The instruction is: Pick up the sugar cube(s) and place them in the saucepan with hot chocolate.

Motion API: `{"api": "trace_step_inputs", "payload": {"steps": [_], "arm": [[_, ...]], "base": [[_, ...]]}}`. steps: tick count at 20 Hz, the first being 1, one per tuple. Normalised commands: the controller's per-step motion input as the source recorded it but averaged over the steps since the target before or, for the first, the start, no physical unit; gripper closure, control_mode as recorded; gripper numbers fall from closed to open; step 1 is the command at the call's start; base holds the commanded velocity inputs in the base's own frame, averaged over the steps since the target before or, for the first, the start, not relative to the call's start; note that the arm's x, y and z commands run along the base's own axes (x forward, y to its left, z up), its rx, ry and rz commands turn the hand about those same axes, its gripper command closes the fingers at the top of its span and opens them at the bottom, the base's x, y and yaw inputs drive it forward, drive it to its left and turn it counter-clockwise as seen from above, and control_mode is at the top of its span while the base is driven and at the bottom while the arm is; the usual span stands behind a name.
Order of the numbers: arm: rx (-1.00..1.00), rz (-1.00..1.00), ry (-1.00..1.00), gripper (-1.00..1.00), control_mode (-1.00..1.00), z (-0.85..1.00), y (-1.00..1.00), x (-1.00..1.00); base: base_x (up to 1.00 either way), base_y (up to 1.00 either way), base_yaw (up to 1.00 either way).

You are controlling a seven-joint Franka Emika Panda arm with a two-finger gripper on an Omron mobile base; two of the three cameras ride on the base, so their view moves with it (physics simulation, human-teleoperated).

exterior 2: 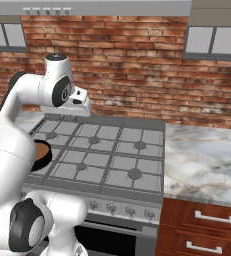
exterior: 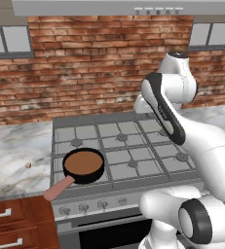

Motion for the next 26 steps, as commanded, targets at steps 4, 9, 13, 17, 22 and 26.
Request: {"api": "trace_step_inputs", "payload": {"steps": [4,9,13,17,22,26], "arm": [[0.00,0.06,0.00,-1.00,-1.00,-0.04,0.18,-0.40],[0.01,0.31,0.00,-1.00,-1.00,-0.58,0.97,-0.59],[0.01,0.30,0.12,-1.00,-1.00,-0.56,1.00,0.00],[0.00,0.13,0.35,-1.00,-1.00,-0.39,0.93,0.01],[-0.07,0.03,0.18,-1.00,-1.00,-0.04,1.00,0.23],[-0.07,0.01,0.12,-1.00,-1.00,0.00,1.00,0.41]], "base": [[0.00,0.00,0.00],[0.00,0.00,0.00],[0.00,0.00,0.00],[0.00,0.00,0.00],[0.00,0.00,0.00],[0.00,0.00,0.00]]}}
